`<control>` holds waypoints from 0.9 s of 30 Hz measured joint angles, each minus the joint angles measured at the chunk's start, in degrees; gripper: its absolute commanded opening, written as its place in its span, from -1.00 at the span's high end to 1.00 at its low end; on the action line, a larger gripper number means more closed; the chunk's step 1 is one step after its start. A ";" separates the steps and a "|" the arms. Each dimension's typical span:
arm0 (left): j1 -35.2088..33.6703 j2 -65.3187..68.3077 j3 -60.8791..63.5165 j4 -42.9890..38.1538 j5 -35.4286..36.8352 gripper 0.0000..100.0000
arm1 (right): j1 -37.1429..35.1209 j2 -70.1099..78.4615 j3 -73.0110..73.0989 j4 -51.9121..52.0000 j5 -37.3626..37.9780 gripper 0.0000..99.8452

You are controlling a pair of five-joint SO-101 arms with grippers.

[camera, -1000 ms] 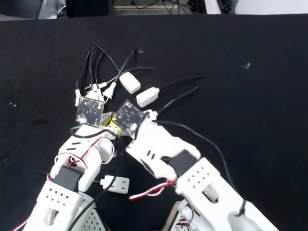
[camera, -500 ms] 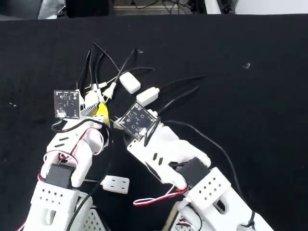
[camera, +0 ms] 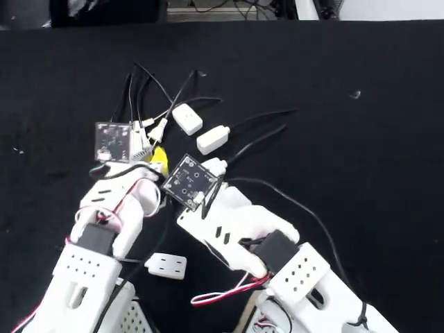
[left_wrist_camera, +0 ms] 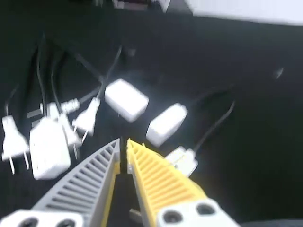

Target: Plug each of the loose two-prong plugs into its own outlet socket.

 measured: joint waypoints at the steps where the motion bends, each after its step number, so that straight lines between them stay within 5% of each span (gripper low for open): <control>1: 0.00 1.76 0.00 0.00 0.00 0.94 | 0.00 0.00 0.00 0.00 0.00 0.98; 27: -0.09 4.84 -0.79 1.49 0.09 0.94 | 0.00 0.00 0.00 0.00 -1.05 0.98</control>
